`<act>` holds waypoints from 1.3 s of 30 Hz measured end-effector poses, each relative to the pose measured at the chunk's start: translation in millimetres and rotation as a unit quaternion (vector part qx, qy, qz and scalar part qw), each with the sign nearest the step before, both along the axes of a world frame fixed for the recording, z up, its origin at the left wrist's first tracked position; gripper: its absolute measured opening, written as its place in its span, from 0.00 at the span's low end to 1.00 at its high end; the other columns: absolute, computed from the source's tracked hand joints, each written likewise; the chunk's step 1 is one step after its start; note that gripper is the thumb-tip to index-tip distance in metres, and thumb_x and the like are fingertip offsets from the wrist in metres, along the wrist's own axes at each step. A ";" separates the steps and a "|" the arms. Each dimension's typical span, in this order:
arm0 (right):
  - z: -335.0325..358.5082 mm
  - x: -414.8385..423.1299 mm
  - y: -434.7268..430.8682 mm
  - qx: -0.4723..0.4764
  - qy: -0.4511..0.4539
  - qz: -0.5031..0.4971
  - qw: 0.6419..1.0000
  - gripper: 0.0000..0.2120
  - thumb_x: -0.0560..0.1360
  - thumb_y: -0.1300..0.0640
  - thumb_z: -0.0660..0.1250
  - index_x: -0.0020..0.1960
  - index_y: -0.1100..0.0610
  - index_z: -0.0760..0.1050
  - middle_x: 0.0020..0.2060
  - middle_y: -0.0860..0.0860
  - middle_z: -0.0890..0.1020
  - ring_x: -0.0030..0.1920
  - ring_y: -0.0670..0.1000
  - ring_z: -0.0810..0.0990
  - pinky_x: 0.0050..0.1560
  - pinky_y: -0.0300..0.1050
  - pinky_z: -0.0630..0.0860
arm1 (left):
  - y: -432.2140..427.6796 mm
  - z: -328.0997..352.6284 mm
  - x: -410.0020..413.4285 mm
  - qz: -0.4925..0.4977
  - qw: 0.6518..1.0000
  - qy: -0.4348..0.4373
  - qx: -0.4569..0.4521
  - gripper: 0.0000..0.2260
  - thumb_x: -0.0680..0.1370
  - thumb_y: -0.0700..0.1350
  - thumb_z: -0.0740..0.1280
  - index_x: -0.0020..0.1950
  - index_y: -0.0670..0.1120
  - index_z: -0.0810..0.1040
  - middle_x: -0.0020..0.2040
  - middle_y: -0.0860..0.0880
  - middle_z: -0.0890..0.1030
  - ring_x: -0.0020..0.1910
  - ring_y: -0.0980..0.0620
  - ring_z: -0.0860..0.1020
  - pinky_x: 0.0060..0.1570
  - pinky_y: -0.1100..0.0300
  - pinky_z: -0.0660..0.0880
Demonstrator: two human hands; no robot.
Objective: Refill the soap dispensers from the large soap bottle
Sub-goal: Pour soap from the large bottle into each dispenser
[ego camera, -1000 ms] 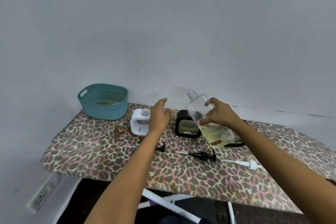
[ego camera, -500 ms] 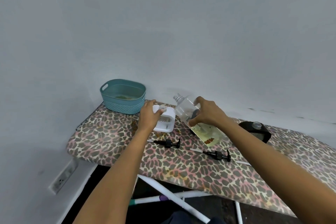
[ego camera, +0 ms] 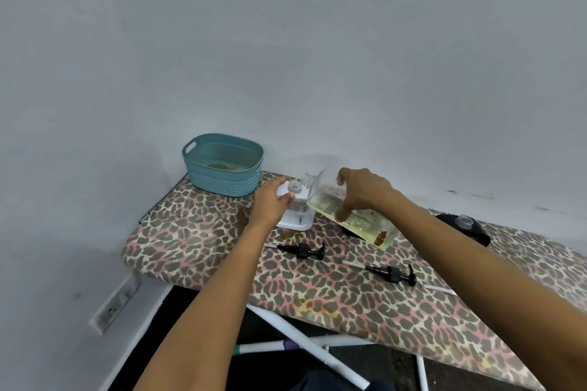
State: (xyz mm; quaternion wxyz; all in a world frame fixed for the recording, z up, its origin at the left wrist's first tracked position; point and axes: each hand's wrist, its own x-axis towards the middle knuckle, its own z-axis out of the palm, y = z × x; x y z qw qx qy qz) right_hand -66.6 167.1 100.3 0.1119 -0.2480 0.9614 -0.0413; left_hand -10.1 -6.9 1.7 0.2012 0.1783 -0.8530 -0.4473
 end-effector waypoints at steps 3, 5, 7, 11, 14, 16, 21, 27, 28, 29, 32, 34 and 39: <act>0.7 -2.2 -1.8 0.014 0.005 0.006 1.000 0.39 0.59 0.49 0.80 0.65 0.52 0.67 0.53 0.50 0.76 0.50 0.54 0.78 0.43 0.45 0.74 | 0.3 -0.8 0.1 0.000 1.000 0.002 0.003 0.20 0.75 0.41 0.69 0.67 0.42 0.72 0.65 0.44 0.75 0.64 0.46 0.72 0.65 0.56 0.66; 1.8 -3.0 -3.2 0.020 0.006 0.010 1.000 0.39 0.58 0.49 0.80 0.65 0.52 0.68 0.52 0.50 0.76 0.50 0.54 0.78 0.43 0.45 0.74 | -0.3 -1.6 0.4 -0.001 1.000 0.003 0.003 0.20 0.75 0.41 0.69 0.67 0.42 0.72 0.65 0.44 0.75 0.64 0.46 0.72 0.65 0.55 0.66; 3.2 -3.3 -5.2 0.023 0.006 0.013 1.000 0.39 0.58 0.49 0.80 0.65 0.52 0.68 0.52 0.49 0.76 0.50 0.53 0.78 0.44 0.45 0.74 | -0.7 -1.5 1.2 -0.002 1.000 0.003 0.000 0.20 0.75 0.41 0.69 0.67 0.42 0.72 0.65 0.44 0.75 0.64 0.47 0.72 0.66 0.56 0.65; 6.2 -3.2 -9.3 0.029 0.007 0.017 0.999 0.38 0.58 0.49 0.80 0.64 0.52 0.68 0.49 0.48 0.75 0.49 0.53 0.78 0.43 0.44 0.73 | -0.7 -2.0 2.2 -0.003 1.000 0.005 0.007 0.21 0.75 0.41 0.69 0.67 0.42 0.72 0.65 0.44 0.75 0.64 0.46 0.72 0.66 0.55 0.66; 9.2 -3.8 -11.8 0.036 0.011 0.018 0.999 0.38 0.58 0.49 0.81 0.64 0.52 0.68 0.48 0.48 0.75 0.48 0.53 0.78 0.43 0.44 0.73 | -1.0 -2.6 2.3 -0.005 1.000 0.006 0.007 0.21 0.75 0.41 0.69 0.67 0.42 0.72 0.66 0.44 0.75 0.64 0.47 0.72 0.67 0.54 0.66; 10.8 -4.4 -13.6 0.043 0.010 0.017 0.999 0.38 0.58 0.48 0.81 0.64 0.52 0.68 0.49 0.49 0.76 0.48 0.53 0.79 0.43 0.44 0.74 | -1.2 -3.0 2.0 -0.007 1.000 0.008 0.005 0.20 0.75 0.41 0.69 0.66 0.42 0.73 0.65 0.44 0.75 0.64 0.47 0.73 0.66 0.55 0.66; 15.9 -4.9 -16.6 0.070 0.013 0.022 0.997 0.37 0.59 0.48 0.80 0.63 0.53 0.69 0.48 0.50 0.78 0.49 0.53 0.80 0.44 0.44 0.74 | -1.6 -4.6 0.9 -0.012 1.000 0.016 0.002 0.17 0.75 0.41 0.69 0.63 0.44 0.76 0.63 0.46 0.77 0.62 0.49 0.74 0.64 0.57 0.67; 20.1 -3.3 -20.9 0.095 0.022 0.033 0.995 0.36 0.60 0.48 0.80 0.62 0.54 0.69 0.43 0.49 0.78 0.43 0.52 0.79 0.42 0.42 0.73 | -2.7 -6.6 0.1 -0.013 1.000 0.020 0.007 0.16 0.75 0.41 0.69 0.63 0.44 0.76 0.63 0.46 0.77 0.62 0.49 0.74 0.62 0.60 0.67; 20.3 -3.4 -21.7 0.097 0.022 0.034 0.994 0.36 0.60 0.48 0.80 0.62 0.54 0.69 0.43 0.49 0.78 0.43 0.52 0.79 0.41 0.42 0.73 | -2.7 -6.6 0.0 -0.013 1.000 0.020 0.008 0.16 0.75 0.41 0.69 0.63 0.44 0.76 0.63 0.46 0.77 0.62 0.49 0.74 0.62 0.61 0.66; 20.8 -3.3 -22.8 0.099 0.023 0.036 0.994 0.36 0.60 0.48 0.80 0.62 0.54 0.69 0.42 0.49 0.77 0.43 0.52 0.78 0.41 0.42 0.72 | -2.7 -6.7 -0.1 -0.013 1.000 0.020 0.010 0.16 0.75 0.41 0.69 0.63 0.44 0.76 0.63 0.46 0.77 0.63 0.49 0.74 0.61 0.62 0.66; 21.9 -2.4 -25.5 0.110 0.026 0.038 0.993 0.35 0.61 0.48 0.80 0.63 0.54 0.69 0.37 0.48 0.75 0.42 0.51 0.77 0.41 0.42 0.72 | -2.9 -6.7 0.2 -0.016 1.000 0.024 0.011 0.16 0.75 0.41 0.69 0.63 0.44 0.76 0.63 0.46 0.77 0.62 0.49 0.74 0.63 0.59 0.68; 22.1 -2.2 -26.4 0.117 0.027 0.039 0.992 0.36 0.61 0.48 0.80 0.63 0.54 0.69 0.40 0.48 0.76 0.42 0.51 0.77 0.42 0.42 0.72 | -3.1 -7.3 0.4 -0.015 1.000 0.025 0.011 0.16 0.75 0.41 0.69 0.63 0.44 0.76 0.62 0.46 0.77 0.62 0.49 0.74 0.64 0.57 0.68; 23.5 -2.3 -26.8 0.124 0.027 0.041 0.991 0.35 0.61 0.48 0.80 0.63 0.55 0.69 0.46 0.50 0.78 0.39 0.51 0.76 0.42 0.41 0.73 | -4.0 -7.8 0.7 -0.016 0.999 0.027 0.010 0.16 0.75 0.41 0.69 0.62 0.43 0.77 0.62 0.46 0.78 0.61 0.49 0.74 0.64 0.56 0.69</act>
